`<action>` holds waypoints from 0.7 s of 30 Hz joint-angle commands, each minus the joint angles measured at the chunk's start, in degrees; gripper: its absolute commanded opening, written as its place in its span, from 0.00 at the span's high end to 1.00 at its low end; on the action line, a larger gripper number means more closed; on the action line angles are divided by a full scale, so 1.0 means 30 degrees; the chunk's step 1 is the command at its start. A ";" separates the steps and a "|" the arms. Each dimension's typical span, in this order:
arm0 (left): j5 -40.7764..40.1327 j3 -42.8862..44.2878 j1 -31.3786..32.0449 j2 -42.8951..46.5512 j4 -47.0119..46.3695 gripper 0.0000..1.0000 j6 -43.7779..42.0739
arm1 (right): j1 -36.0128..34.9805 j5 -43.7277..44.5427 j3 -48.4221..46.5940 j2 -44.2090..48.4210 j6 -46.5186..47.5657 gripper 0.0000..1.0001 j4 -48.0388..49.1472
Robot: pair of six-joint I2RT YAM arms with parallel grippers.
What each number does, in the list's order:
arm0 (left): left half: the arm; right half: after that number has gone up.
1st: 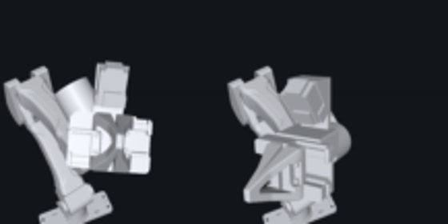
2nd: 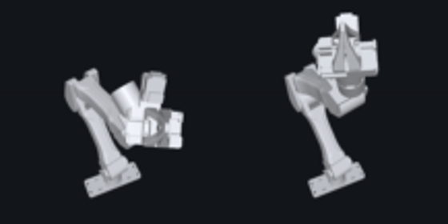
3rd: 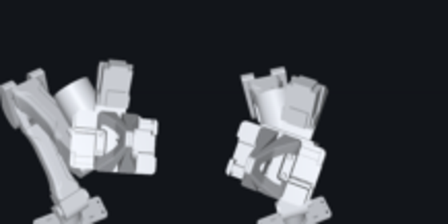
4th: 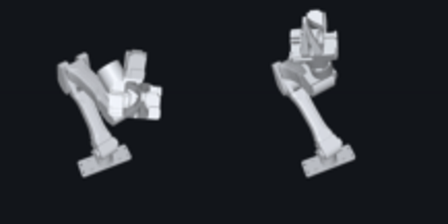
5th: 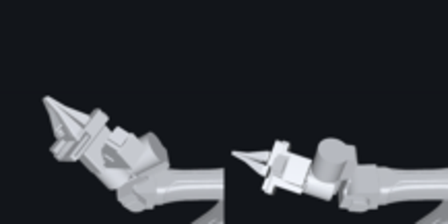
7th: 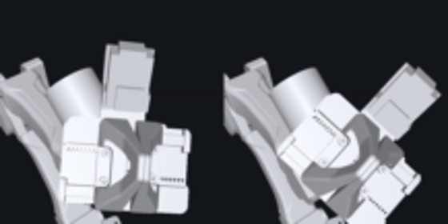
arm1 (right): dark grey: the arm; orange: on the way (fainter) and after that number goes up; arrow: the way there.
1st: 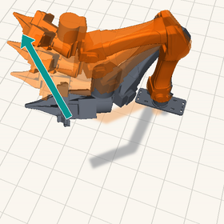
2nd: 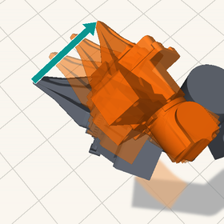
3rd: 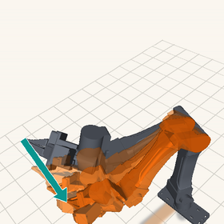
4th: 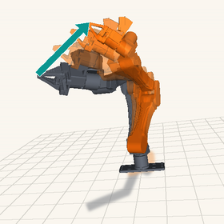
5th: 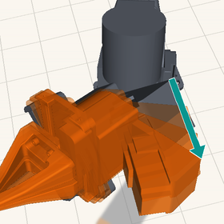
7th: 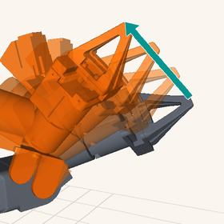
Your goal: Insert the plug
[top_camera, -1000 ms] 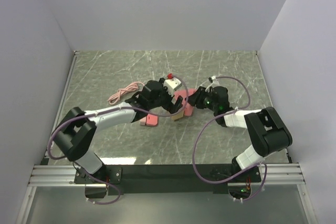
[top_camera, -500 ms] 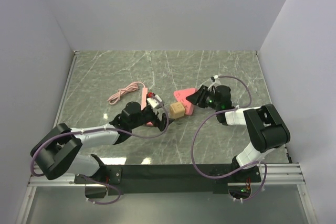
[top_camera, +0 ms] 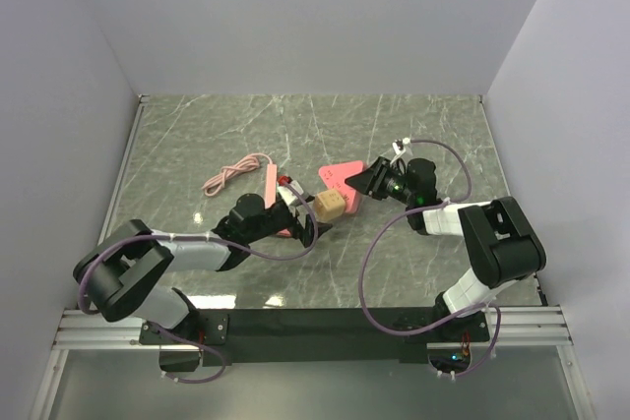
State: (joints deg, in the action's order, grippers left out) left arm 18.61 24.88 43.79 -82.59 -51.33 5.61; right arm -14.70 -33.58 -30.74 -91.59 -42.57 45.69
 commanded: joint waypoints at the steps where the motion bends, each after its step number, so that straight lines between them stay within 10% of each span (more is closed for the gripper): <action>1: -0.0460 0.0378 -0.0036 -0.0215 -0.1434 0.01 0.0153 | 0.0036 -0.1197 -0.0212 0.1204 -0.0899 1.00 0.2259; 21: -0.0520 0.1782 -0.0036 -0.1767 -0.1055 0.01 -0.0404 | -0.0198 -0.1228 0.0139 0.1526 -0.0518 1.00 0.2172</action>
State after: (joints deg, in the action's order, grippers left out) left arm 17.04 27.62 43.79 -86.91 -53.47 5.17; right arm -14.87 -36.49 -30.41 -89.82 -43.88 47.57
